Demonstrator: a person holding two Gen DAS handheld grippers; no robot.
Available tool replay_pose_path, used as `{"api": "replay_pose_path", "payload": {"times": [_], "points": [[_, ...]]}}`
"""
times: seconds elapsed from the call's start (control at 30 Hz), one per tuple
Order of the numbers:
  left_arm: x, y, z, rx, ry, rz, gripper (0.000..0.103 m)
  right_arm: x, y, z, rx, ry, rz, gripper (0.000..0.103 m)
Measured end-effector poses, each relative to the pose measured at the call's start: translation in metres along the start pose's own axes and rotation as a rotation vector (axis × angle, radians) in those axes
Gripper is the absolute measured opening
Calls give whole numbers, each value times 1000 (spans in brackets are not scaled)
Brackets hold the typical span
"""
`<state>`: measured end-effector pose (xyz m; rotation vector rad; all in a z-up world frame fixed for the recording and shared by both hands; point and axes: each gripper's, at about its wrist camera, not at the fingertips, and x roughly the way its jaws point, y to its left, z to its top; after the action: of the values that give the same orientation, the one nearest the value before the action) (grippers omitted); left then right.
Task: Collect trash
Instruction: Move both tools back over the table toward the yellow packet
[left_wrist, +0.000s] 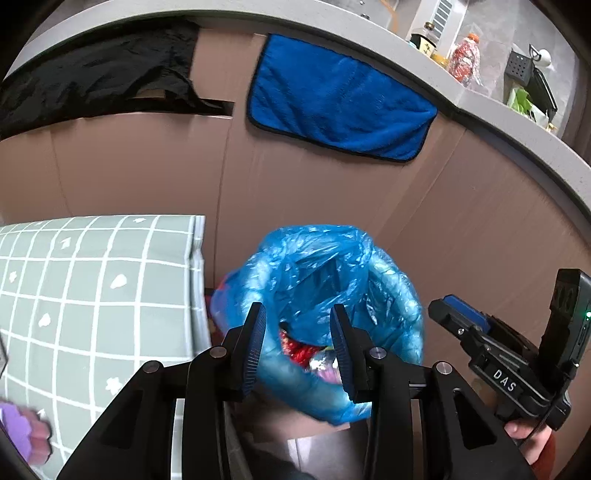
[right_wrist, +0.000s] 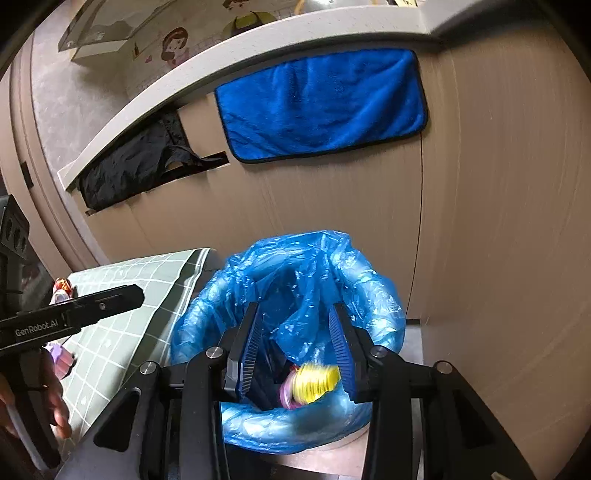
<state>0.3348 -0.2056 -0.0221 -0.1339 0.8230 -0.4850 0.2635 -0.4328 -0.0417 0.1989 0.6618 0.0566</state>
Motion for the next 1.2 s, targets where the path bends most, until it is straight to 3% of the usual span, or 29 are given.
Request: {"api": "replay_pose_path", "payload": {"times": [0.23, 0.37, 0.6, 0.9, 1.07, 1.2], "points": [[-50, 42, -17, -41, -22, 39, 37, -22, 37, 0, -55, -20, 4, 36], [-88, 74, -31, -50, -52, 87, 37, -36, 69, -2, -84, -25, 54, 36], [-164, 139, -74, -59, -91, 212, 37, -45, 147, -15, -132, 3, 182, 36], [-244, 258, -136, -199, -101, 455, 37, -32, 273, -49, -365, 79, 294, 36], [-270, 300, -171, -298, -125, 455, 37, -23, 333, -75, -485, 156, 385, 36], [-273, 310, -195, -300, -116, 447, 37, -16, 367, -95, -560, 215, 461, 36]]}}
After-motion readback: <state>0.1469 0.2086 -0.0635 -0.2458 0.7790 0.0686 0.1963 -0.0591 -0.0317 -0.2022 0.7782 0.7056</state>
